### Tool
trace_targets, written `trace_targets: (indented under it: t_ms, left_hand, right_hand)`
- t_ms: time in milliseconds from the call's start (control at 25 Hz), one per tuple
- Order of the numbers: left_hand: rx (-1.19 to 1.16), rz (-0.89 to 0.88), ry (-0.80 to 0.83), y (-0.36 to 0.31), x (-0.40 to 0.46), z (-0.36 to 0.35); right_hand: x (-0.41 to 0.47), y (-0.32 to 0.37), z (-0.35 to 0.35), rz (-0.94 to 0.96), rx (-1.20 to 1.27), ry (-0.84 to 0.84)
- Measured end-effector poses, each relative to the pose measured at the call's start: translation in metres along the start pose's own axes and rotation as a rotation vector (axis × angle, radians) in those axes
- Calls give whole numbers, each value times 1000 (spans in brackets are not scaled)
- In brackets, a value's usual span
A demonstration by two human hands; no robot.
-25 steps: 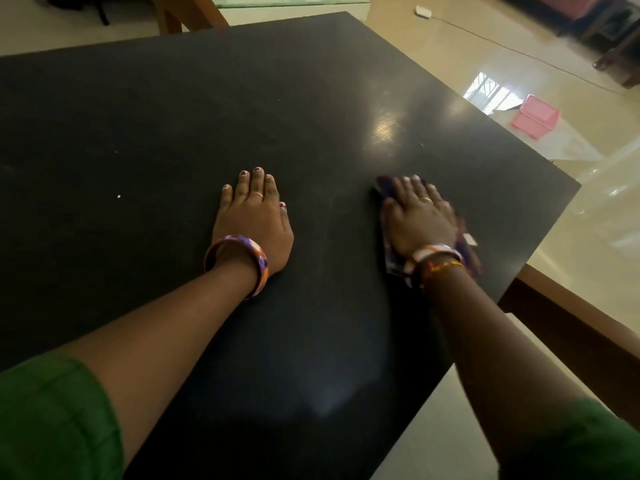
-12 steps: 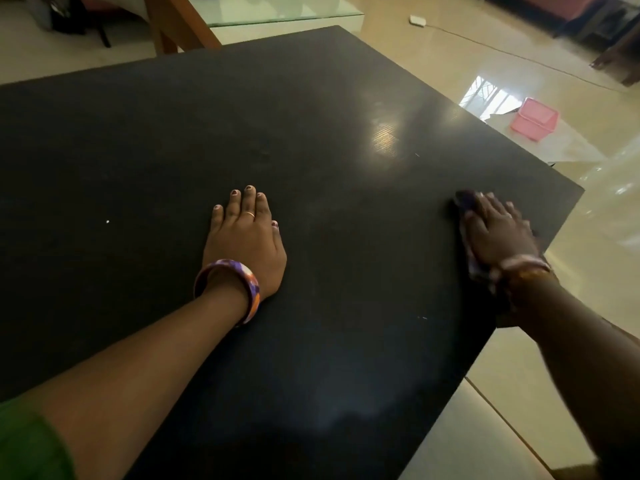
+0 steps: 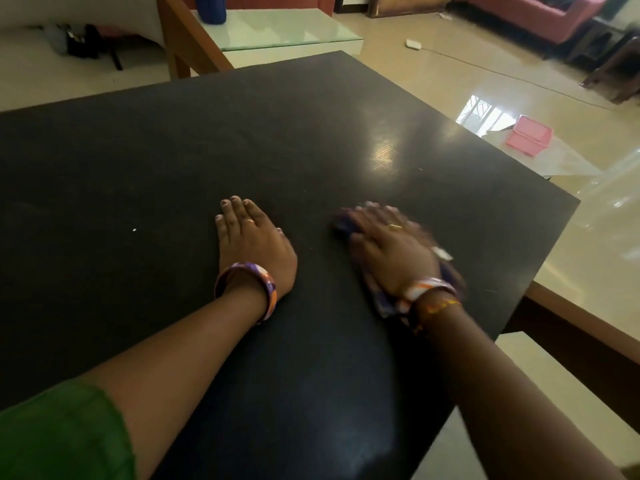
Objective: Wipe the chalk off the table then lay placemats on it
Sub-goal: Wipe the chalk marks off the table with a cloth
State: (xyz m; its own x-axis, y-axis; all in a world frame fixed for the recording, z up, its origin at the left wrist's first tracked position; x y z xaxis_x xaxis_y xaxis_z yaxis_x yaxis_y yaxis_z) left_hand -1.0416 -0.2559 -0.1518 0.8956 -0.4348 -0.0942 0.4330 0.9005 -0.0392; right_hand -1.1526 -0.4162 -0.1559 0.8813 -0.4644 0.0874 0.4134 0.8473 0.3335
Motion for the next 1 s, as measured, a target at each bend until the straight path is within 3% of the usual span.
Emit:
trace_targets:
  t_ms: [160,280,400,560,680,800,880,920,1000]
  left_hand:
    - [10,-145,-15,10,-3,4]
    - [29,-158,-12,64,-11,7]
    - [48,15,-54,150,-27,14]
    - [10,261,39,241,-68,13]
    - [-21,336,45,268,-102,5]
    - [-39,362,22,271,-128,5]
    - [-53,354,38,264,-146,4]
    - [-55,325,46,258,-155,4]
    - [-48,239,44,246,-175,1]
  right_hand:
    - [-44,-94,43,-500,-15,-54]
    - [-11,-55,28,-572,20,-83]
    - [42,18,-8,-390,18,-45]
    - [82,176,-76,-14,33,0]
    - [33,286,-107,423,42,163]
    - [-38,302,-100,759,20,352]
    - [-59,255,-76,785,-16,376]
    - [-62,220,-62,697,-33,345]
    - [-67,134,-31,327,-52,250]
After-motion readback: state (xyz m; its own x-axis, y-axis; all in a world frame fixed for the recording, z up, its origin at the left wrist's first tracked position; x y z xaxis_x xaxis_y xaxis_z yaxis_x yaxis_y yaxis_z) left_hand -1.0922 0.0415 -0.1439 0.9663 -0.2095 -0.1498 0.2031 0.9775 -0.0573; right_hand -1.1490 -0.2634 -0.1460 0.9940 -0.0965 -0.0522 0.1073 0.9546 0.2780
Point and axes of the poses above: each hand's wrist, its own x-axis towards the middle knuckle, its own z-axis out of the back of the hand, y = z × x, the point moved 2 cm from there along x, towards the middle knuckle, and after that the axes turned 10 degrees about x, right-handed, at the moved point
